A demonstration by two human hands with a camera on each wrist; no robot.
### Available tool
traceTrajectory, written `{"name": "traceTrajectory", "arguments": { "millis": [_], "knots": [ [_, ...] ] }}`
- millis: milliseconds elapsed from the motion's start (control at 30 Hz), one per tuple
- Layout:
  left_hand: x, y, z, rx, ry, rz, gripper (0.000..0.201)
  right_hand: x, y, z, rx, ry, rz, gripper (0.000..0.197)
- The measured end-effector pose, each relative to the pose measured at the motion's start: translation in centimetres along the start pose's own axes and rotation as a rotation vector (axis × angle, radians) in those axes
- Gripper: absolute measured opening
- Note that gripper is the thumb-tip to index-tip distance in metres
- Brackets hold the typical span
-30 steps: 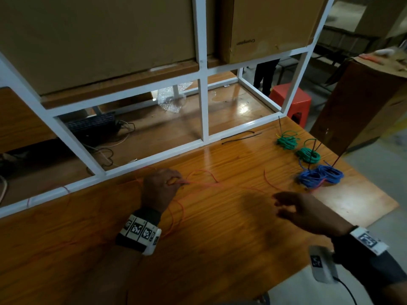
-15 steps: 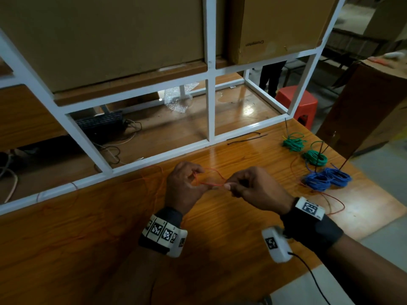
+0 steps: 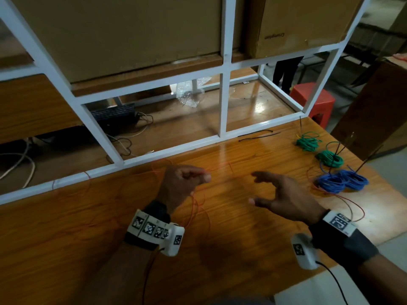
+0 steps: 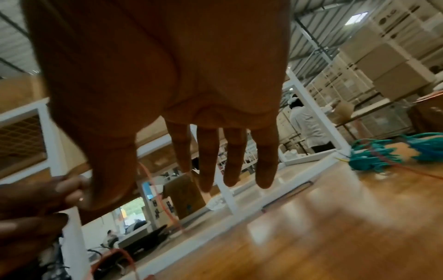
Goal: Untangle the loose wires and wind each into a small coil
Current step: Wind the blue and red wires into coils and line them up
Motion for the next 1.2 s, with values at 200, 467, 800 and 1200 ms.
{"name": "traceTrajectory", "arguments": {
  "millis": [200,467,800,1200],
  "knots": [
    [-3.0,-5.8,0.6,0.225,-0.247,0.264,0.016,6.4,1.1,0.6,-0.086,0.311,0.065,0.046],
    [0.2,-1.9,-0.2,0.326,-0.1,0.056,0.017,1.4,4.5,-2.8,-0.269,0.223,0.04,0.008],
    [0.2,1.8,-0.7,0.172,-0.096,0.395,0.016,2.4,1.2,-0.1,-0.153,0.083,-0.205,0.078],
    [-2.8,1.6,0.8,0.113,-0.233,0.179,0.011,9.0,3.3,4.4,-0.23,0.291,-0.129,0.014]
  ]
}}
Point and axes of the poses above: each hand's wrist, its own z-axis towards the middle knuckle, its own y-axis out of the back of the hand, x = y × z, the point moved 5 cm from there along z, towards the middle knuckle, and after that the axes turned 3 degrees about x, right-handed, at the moved point
